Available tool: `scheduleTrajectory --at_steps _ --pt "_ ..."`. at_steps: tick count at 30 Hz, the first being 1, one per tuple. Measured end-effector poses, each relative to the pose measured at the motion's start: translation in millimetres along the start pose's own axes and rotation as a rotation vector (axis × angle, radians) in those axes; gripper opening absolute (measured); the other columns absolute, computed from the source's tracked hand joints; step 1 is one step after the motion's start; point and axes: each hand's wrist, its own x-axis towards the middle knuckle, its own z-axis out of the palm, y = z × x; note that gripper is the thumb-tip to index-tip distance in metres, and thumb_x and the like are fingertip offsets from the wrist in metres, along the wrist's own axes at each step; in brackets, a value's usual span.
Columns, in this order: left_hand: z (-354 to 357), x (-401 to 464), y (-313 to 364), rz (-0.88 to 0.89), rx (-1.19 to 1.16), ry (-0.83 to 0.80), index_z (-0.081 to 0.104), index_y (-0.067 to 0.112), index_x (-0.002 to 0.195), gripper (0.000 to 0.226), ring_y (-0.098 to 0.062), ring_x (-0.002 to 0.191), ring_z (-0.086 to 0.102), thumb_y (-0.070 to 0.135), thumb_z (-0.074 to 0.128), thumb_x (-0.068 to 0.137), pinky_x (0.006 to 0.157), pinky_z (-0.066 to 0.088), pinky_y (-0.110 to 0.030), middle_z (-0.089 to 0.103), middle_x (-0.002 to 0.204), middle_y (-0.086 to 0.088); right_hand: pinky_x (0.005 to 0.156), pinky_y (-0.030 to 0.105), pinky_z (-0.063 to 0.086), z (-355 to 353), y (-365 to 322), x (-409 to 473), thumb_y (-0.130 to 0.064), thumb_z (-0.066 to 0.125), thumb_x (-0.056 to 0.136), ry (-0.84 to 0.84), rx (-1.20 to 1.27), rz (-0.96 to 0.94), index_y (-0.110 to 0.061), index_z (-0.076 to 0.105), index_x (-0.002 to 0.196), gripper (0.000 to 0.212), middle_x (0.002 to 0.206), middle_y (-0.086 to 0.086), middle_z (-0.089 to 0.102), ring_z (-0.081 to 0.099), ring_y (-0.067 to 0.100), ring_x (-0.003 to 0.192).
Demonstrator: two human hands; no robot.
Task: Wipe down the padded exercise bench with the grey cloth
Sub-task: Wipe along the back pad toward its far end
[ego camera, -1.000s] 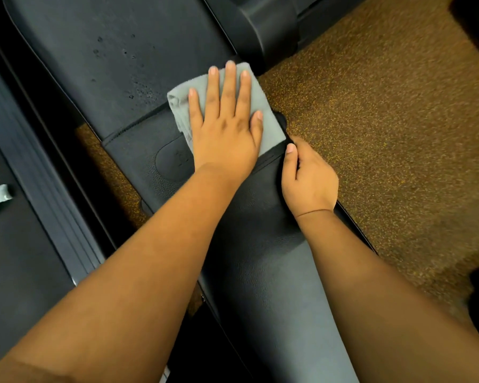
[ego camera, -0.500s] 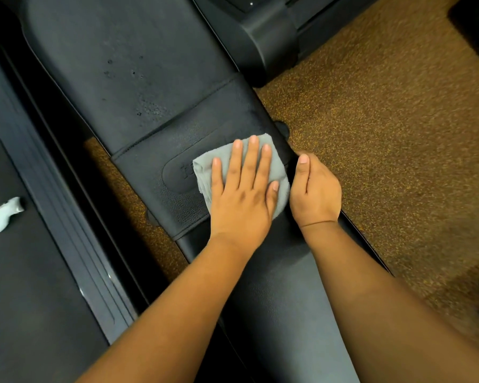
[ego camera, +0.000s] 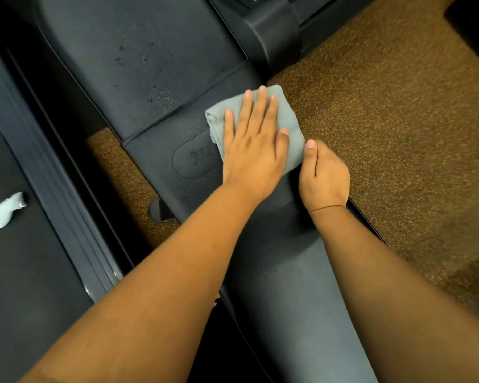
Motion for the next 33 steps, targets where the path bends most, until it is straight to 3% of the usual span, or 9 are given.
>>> scheduleTrajectory --at_steps 2,4,7,10,12,14,20,27,33 --pt "-16.0 -9.7 1.9 -0.128 -0.448 0.029 0.022 0.011 0.152 0.057 -0.015 0.149 0.003 0.025 0.029 0.098 0.116 -0.006 -0.017 0.014 0.162 -0.003 0.066 0.029 0.028 -2.3 1.3 1.5 -0.042 0.021 0.101 -0.041 0.075 0.034 -0.018 0.052 0.087 0.041 0.086 0.004 0.059 0.057 0.031 0.082" --pt "-37.2 -22.4 -6.0 -0.233 -0.645 0.148 0.030 0.008 0.149 0.052 -0.014 0.148 0.013 0.010 0.035 0.097 0.110 0.004 -0.004 0.024 0.159 -0.005 0.086 0.022 0.033 -6.8 -0.6 3.6 -0.044 0.023 0.101 -0.037 0.149 0.046 -0.009 0.061 0.116 0.053 0.114 0.006 0.062 0.056 0.026 0.110" --pt "-57.1 -40.3 -40.8 -0.305 -0.473 0.540 0.046 0.001 0.138 0.049 -0.021 0.139 0.035 0.001 0.044 0.089 0.115 0.022 -0.021 0.041 0.146 -0.015 0.115 0.031 0.021 -13.3 -27.2 7.1 -0.042 0.030 0.102 0.057 0.099 -0.057 -0.006 0.046 0.141 0.056 0.148 0.014 0.042 0.035 0.028 0.140" --pt "-63.0 -48.1 -73.3 -0.650 -0.269 0.779 0.043 0.003 0.139 0.050 -0.022 0.133 0.037 0.016 0.048 0.091 0.109 0.023 -0.026 0.038 0.146 -0.015 0.120 0.046 0.009 2.8 -72.0 6.3 -0.051 0.035 0.099 -0.126 0.003 -0.202 -0.015 0.029 0.152 0.064 0.162 0.010 0.020 0.011 0.034 0.150" --pt "-61.4 -43.0 -85.5 -0.964 -0.370 0.704 0.037 0.006 0.144 0.051 -0.027 0.135 0.035 0.030 0.044 0.099 0.103 0.025 -0.027 0.033 0.150 -0.012 0.119 0.056 0.003 19.9 -85.5 12.8 -0.059 0.034 0.097 -0.261 -0.146 -0.269 -0.021 0.019 0.156 0.071 0.165 0.007 0.007 0.000 0.037 0.150" --pt "-54.2 -35.3 -94.7 -1.101 -0.540 0.576 0.041 0.005 0.139 0.052 -0.031 0.128 0.043 0.041 0.035 0.103 0.095 0.032 -0.030 0.042 0.143 -0.015 0.118 0.058 0.001 29.3 -89.3 31.1 -0.063 0.031 0.096 -0.277 -0.233 -0.243 -0.024 0.013 0.157 0.074 0.165 0.005 0.001 -0.003 0.038 0.150" --pt "-42.9 -33.4 -95.6 -1.053 -0.436 0.607 0.048 0.006 0.128 0.055 -0.031 0.115 0.055 0.048 0.023 0.103 0.087 0.041 -0.035 0.058 0.128 -0.012 0.118 0.058 0.011 48.1 -111.9 54.9 -0.055 0.023 0.100 -0.155 -0.302 -0.073 -0.018 0.012 0.157 0.069 0.164 0.010 0.009 0.008 0.037 0.150" --pt "-42.8 -30.1 -93.4 -1.071 -0.403 0.620 0.051 0.009 0.122 0.051 -0.033 0.113 0.055 0.048 0.025 0.102 0.085 0.041 -0.039 0.060 0.124 -0.013 0.117 0.062 0.011 35.9 -89.0 -17.1 -0.055 0.027 0.102 -0.270 -0.396 -0.454 -0.021 0.020 0.156 0.064 0.164 0.007 0.013 0.005 0.034 0.151" --pt "-39.5 -28.6 -95.0 -1.090 -0.347 0.623 0.052 0.009 0.119 0.050 -0.035 0.109 0.057 0.048 0.025 0.102 0.084 0.043 -0.041 0.061 0.120 -0.013 0.117 0.063 0.008 35.5 -95.1 21.1 -0.058 0.021 0.100 -0.193 -0.333 -0.086 -0.023 0.017 0.156 0.066 0.164 0.007 0.008 0.004 0.037 0.150"
